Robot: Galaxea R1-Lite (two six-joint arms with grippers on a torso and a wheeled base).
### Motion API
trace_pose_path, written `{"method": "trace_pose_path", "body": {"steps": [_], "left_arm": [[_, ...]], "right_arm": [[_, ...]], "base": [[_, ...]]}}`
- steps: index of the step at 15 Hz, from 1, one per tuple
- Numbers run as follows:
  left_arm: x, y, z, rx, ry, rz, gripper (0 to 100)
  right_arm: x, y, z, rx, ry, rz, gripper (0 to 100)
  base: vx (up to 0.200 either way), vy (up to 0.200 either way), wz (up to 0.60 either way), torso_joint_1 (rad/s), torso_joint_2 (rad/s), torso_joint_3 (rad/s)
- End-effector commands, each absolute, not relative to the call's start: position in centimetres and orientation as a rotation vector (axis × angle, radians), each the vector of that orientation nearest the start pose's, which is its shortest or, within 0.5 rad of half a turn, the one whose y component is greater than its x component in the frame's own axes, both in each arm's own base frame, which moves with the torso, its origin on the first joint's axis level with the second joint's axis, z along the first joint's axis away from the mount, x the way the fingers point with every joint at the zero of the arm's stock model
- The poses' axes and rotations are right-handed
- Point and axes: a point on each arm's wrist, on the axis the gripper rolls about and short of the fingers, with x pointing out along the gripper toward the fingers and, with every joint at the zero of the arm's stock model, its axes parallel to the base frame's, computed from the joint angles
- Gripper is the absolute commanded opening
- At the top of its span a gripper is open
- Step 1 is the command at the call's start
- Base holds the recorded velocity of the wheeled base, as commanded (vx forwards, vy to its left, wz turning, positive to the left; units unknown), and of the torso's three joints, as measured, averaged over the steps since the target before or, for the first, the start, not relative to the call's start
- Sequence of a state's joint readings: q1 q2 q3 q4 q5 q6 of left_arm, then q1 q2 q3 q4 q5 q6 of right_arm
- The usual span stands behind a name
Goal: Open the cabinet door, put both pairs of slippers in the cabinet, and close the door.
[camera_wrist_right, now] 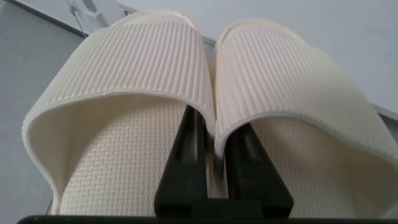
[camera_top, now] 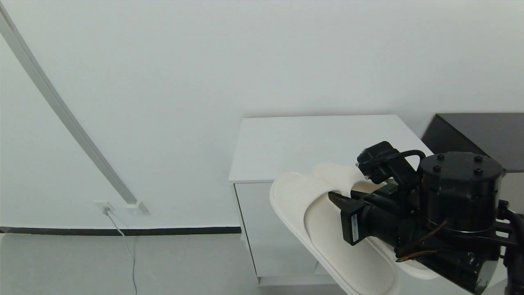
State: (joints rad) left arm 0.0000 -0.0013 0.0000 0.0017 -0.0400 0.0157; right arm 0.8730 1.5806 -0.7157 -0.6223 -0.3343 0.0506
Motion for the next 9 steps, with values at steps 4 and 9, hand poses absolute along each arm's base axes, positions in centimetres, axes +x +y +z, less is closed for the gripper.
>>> {"method": "trace_pose_path", "body": {"steps": [4,9], "left_arm": [[-2.28,-0.09,7.53,0.015,0.001,-0.038,0],[-2.28,-0.09,7.53,0.014,0.001,-0.038,0]], "right_arm": [[17.91,20.53,18.96,-0.095,0.221,0.538,0],[17.9,20.52,18.81,-0.099,0.225,0.537,0]], "base": [[0.0,0.0,0.0,0.0,0.0,0.0],[0.0,-0.16,0.0,-0.001,0.0,0.005]]}}
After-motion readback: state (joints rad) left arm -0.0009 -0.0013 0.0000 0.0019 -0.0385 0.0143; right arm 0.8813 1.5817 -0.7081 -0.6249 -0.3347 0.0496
